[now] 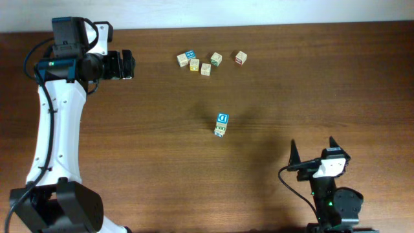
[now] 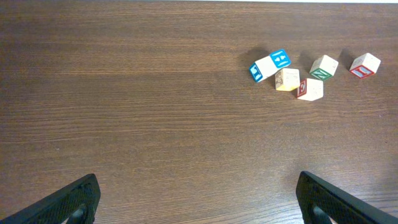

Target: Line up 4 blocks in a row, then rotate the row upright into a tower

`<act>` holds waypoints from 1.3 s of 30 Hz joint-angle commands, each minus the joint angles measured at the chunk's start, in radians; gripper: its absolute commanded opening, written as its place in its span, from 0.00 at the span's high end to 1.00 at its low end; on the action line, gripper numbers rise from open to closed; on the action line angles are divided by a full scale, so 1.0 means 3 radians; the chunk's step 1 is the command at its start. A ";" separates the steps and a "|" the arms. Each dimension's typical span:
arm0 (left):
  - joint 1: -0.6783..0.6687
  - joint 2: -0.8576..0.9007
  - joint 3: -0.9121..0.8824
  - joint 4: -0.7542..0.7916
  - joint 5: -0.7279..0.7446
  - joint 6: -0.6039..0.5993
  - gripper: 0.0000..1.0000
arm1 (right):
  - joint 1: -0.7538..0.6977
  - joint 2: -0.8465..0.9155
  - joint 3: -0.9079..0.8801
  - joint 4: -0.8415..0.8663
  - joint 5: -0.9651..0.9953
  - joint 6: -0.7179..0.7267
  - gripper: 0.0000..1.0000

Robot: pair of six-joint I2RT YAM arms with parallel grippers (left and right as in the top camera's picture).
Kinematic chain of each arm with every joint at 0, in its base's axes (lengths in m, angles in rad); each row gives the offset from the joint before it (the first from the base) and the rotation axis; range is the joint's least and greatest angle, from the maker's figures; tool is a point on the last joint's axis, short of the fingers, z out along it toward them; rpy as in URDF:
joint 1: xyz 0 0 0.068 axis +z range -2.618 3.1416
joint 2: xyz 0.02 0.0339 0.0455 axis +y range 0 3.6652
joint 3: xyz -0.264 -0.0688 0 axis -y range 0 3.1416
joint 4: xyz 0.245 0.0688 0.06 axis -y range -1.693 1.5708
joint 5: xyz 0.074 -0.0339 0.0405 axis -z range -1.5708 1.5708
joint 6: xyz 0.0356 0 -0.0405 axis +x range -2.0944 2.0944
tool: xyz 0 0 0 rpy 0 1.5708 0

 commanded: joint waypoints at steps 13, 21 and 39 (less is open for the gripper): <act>0.0006 -0.0031 0.0032 -0.0005 -0.0024 0.0053 0.01 | -0.0022 -0.0034 -0.0029 -0.0004 0.0066 0.0003 0.01; 0.0003 -0.0900 -0.0793 0.0570 -0.0346 0.0053 0.01 | -0.0022 -0.0034 -0.0029 -0.0004 0.0065 0.0003 0.01; 0.0005 -0.5570 -0.5664 0.2614 -0.0731 0.0575 0.01 | -0.0022 -0.0034 -0.0029 -0.0004 0.0066 0.0003 0.01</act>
